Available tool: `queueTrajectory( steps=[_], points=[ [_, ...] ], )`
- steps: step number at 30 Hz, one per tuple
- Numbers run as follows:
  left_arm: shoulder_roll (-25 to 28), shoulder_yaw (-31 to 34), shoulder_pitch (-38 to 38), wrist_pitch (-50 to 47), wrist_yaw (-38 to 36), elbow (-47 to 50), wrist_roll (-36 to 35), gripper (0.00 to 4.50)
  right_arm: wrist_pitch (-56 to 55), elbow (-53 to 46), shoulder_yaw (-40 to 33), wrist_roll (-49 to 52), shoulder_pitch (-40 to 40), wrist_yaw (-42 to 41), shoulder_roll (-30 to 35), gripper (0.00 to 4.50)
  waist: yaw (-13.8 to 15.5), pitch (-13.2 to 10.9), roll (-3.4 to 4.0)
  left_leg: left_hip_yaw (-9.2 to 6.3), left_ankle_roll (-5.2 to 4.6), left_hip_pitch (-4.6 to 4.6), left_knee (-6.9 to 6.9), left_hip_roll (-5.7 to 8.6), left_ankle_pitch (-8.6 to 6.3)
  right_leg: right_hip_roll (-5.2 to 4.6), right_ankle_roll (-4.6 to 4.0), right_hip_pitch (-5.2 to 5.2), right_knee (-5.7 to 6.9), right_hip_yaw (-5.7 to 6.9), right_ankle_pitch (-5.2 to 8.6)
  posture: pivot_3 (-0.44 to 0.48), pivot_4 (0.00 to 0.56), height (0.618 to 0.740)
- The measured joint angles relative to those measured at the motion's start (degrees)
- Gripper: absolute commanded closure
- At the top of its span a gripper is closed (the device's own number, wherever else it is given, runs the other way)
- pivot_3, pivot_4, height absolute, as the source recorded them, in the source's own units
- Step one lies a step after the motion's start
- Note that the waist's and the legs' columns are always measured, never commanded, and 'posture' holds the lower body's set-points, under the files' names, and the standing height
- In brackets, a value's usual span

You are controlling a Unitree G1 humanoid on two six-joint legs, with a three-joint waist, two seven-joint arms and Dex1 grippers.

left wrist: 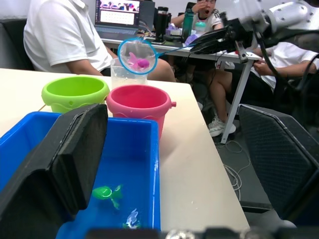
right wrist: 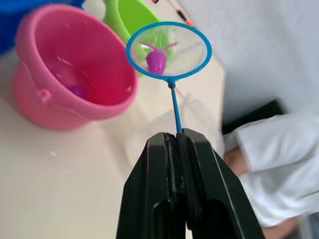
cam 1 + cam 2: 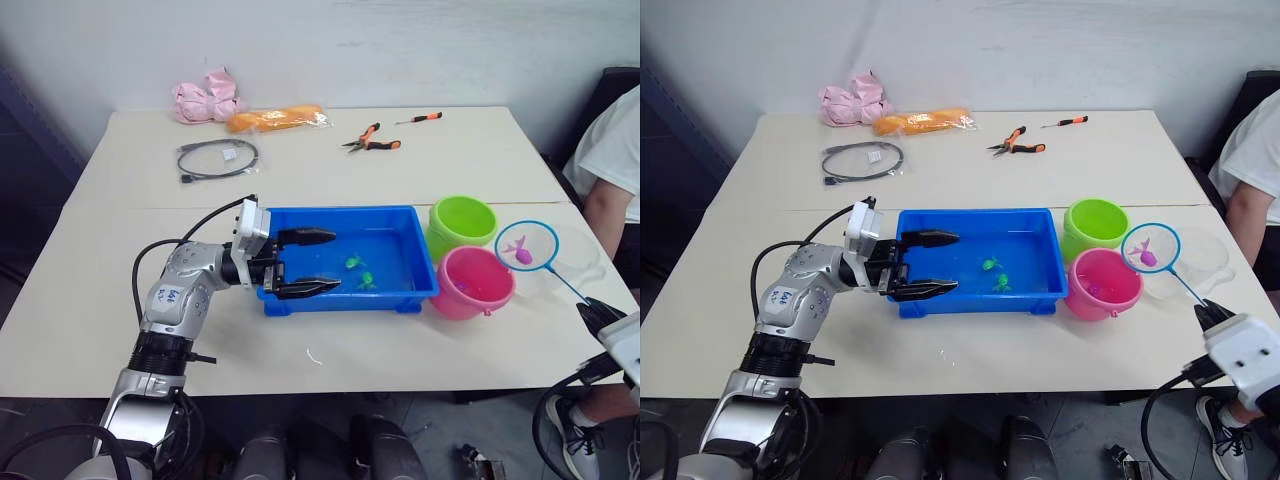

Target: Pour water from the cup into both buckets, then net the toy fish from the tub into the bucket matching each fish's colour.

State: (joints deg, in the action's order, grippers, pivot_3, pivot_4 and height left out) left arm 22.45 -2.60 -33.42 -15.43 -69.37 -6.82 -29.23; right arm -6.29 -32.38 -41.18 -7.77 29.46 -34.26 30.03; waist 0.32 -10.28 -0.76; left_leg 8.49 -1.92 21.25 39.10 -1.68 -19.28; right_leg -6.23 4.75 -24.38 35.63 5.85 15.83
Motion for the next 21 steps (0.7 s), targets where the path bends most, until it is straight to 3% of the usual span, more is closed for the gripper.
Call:
queueTrajectory(
  steps=[5,12,21],
  points=[
    [0.00,-0.26,1.23,-0.53,1.34,2.30,0.09,0.06,-14.11,5.31,0.62,-17.77,3.61,10.39,1.93,4.50,-0.38,0.00,0.00,-0.01,0.02,0.00,0.00,0.00,0.01,-0.08,-0.01,0.01,-0.01,-0.12,0.01,0.000,0.150,0.740],
    [-0.20,-0.30,1.50,-1.66,3.00,3.86,0.08,0.06,-18.70,8.31,3.25,-33.03,2.18,21.06,2.87,4.50,-0.44,0.00,0.02,-0.04,0.09,-0.01,0.00,-0.05,0.04,-0.13,-0.06,0.00,0.01,-0.53,0.04,0.000,0.150,0.740],
    [-1.07,-0.38,1.69,-2.40,4.00,4.52,0.07,0.06,-18.47,9.50,7.15,-37.60,0.11,24.95,5.20,4.50,-0.41,0.00,0.02,-0.04,0.08,-0.01,0.00,-0.04,0.05,-0.02,-0.06,0.00,0.02,-0.54,0.04,0.000,0.150,0.740]
  ],
)
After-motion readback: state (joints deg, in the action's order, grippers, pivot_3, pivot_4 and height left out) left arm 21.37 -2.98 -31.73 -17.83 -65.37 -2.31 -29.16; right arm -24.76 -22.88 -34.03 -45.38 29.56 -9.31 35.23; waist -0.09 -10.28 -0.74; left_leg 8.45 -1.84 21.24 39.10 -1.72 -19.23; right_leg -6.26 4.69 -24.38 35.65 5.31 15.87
